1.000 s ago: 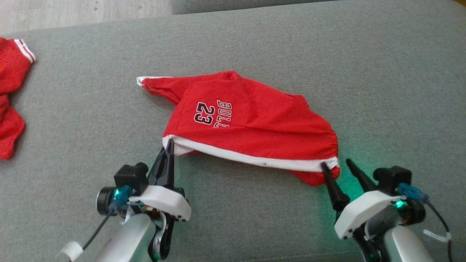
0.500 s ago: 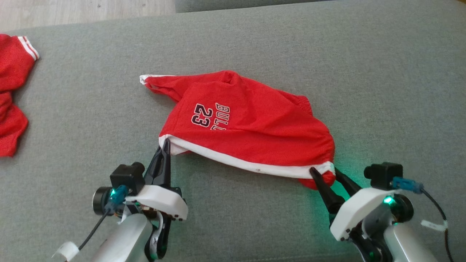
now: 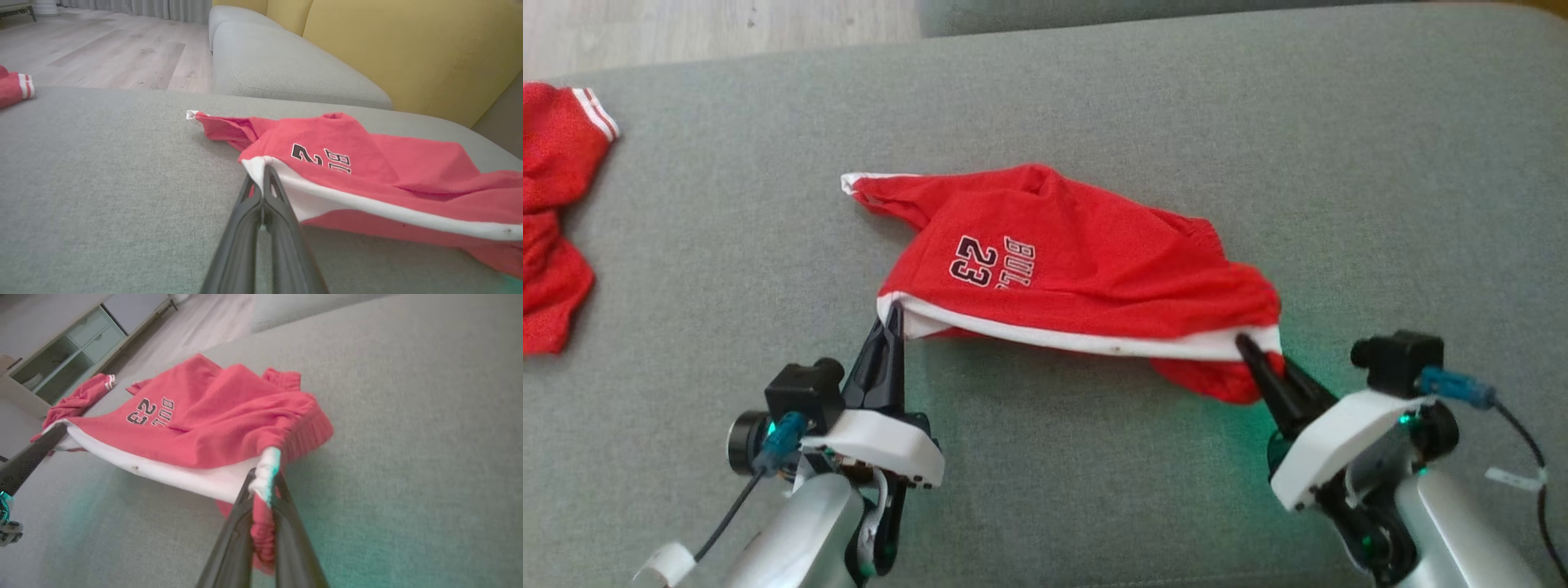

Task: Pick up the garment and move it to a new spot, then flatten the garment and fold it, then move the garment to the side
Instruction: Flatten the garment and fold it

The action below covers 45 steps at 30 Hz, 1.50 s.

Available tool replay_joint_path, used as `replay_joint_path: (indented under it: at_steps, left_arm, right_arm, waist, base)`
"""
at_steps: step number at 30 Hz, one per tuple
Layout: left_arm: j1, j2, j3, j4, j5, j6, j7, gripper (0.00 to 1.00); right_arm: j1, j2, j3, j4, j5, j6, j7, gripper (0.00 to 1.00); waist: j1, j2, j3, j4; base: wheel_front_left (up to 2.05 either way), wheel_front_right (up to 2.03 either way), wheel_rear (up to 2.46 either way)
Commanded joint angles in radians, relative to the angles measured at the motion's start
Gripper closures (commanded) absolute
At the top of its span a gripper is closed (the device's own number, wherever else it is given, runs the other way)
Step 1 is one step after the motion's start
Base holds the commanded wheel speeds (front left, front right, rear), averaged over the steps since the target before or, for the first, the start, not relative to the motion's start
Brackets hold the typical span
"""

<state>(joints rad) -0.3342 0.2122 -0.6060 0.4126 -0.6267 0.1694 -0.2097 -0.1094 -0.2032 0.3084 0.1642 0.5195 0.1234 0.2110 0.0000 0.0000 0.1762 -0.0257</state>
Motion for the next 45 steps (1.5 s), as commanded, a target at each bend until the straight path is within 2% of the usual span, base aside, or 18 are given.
replay_joint_path:
  at_steps: [1,7,13,21,24,27,32,37,39,40,41,45]
  left_arm:
    - [-0.021,0.027,0.041,-0.040,0.002,0.011,-0.013,1.00]
    - [-0.018,0.047,0.058,-0.159,0.020,0.020,-0.032,1.00]
    - [-0.025,0.106,0.073,-0.364,0.056,0.045,-0.021,1.00]
    - [-0.133,0.238,0.138,-0.672,0.104,0.077,0.100,1.00]
    - [-0.187,0.275,0.164,-0.728,0.098,0.074,0.160,1.00]
    - [-0.232,0.299,0.178,-0.728,0.087,0.065,0.208,1.00]
    - [-0.304,0.313,0.171,-0.628,0.066,0.015,0.245,1.00]
    - [-0.461,0.299,0.171,-0.482,0.065,-0.050,0.236,1.00]
    - [-0.505,0.296,0.176,-0.448,0.072,-0.060,0.225,1.00]
    - [-0.593,0.279,0.190,-0.379,0.085,-0.073,0.186,1.00]
    - [-0.593,0.279,0.190,-0.379,0.085,-0.073,0.186,1.00]
    - [-0.736,0.239,0.204,-0.272,0.111,-0.091,0.099,1.00]
  right_arm:
    - [-0.045,-0.016,0.011,-0.054,0.003,0.007,-0.017,1.00]
    - [-0.057,-0.050,-0.006,-0.153,-0.014,0.007,-0.018,1.00]
    - [-0.067,-0.099,-0.047,-0.312,-0.039,0.007,0.032,1.00]
    - [-0.132,-0.146,-0.114,-0.573,-0.061,0.007,0.170,1.00]
    - [-0.169,-0.153,-0.125,-0.633,-0.064,0.007,0.226,1.00]
    - [-0.200,-0.159,-0.127,-0.652,-0.068,0.007,0.271,1.00]
    - [-0.266,-0.148,-0.082,-0.596,-0.024,0.007,0.309,1.00]
    - [-0.475,-0.149,-0.012,-0.424,-0.023,0.007,0.281,1.00]
    - [-0.534,-0.147,0.000,-0.377,-0.037,0.007,0.261,1.00]
    - [-0.651,-0.132,0.014,-0.274,-0.069,0.007,0.201,1.00]
    - [-0.651,-0.132,0.014,-0.274,-0.069,0.007,0.201,1.00]
    - [-0.839,-0.089,0.030,-0.089,-0.160,0.007,0.048,1.00]
  waist:
    - [0.0000,0.0000,-0.011,0.002]
    - [0.0000,0.0000,-0.073,0.009]
    - [0.0000,0.0000,-0.164,0.018]
    - [0.0000,0.0000,-0.226,0.021]
    - [0.0000,0.0000,-0.227,0.021]
    - [0.0000,0.0000,-0.212,0.023]
    - [0.0000,0.0000,-0.139,0.024]
    - [0.0000,0.0000,-0.008,0.013]
    - [0.0000,0.0000,0.017,0.011]
    - [0.0000,0.0000,0.057,0.010]
    - [0.0000,0.0000,0.057,0.010]
    - [0.0000,0.0000,0.123,0.015]
  base:
    - [0.00,0.00,0.00]
    - [0.00,0.00,0.00]
    - [0.00,0.00,0.00]
    - [0.00,0.00,0.00]
    - [0.00,0.00,0.00]
    - [0.00,0.00,0.00]
    - [0.00,0.00,0.00]
    - [0.00,0.00,0.00]
    - [0.00,0.00,0.00]
    - [0.00,0.00,0.00]
    - [0.00,0.00,0.00]
    - [0.00,0.00,0.00]
